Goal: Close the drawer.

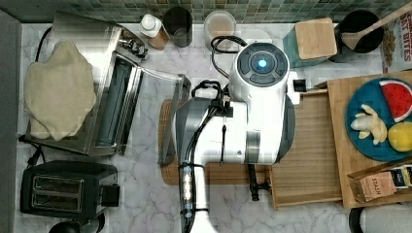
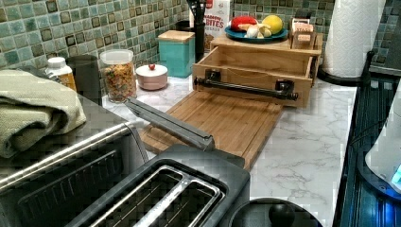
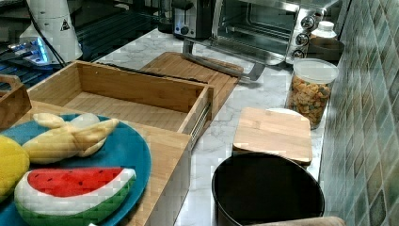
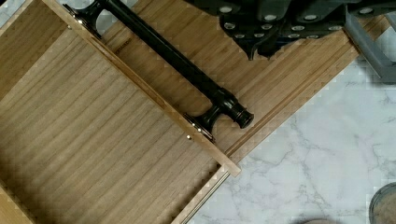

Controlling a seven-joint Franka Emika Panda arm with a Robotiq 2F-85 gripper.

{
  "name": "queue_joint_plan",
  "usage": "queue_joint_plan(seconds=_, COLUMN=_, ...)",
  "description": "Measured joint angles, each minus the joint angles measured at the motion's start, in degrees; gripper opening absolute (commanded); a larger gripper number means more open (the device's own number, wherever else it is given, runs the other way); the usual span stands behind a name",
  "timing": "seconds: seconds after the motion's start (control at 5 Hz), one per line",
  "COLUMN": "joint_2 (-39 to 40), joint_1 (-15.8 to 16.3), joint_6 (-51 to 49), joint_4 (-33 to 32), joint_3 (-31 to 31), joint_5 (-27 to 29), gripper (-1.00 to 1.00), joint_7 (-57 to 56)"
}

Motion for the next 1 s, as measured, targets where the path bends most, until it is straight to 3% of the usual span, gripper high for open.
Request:
queue_joint_plan(seconds=0.6, joint_2=1.1, joint_1=-0.1, joint_6=-0.7, joint_4=-0.5, joint_3=0.0, joint_5=0.0, gripper=-1.0, joint_7=-1.3)
queue_joint_plan(seconds=1.0, joint_2=-2.9, joint_1=0.5, joint_6=4.0, joint_4=-8.1, joint_3=0.1, joint_5=0.0, gripper=-1.0, joint_7=-13.7)
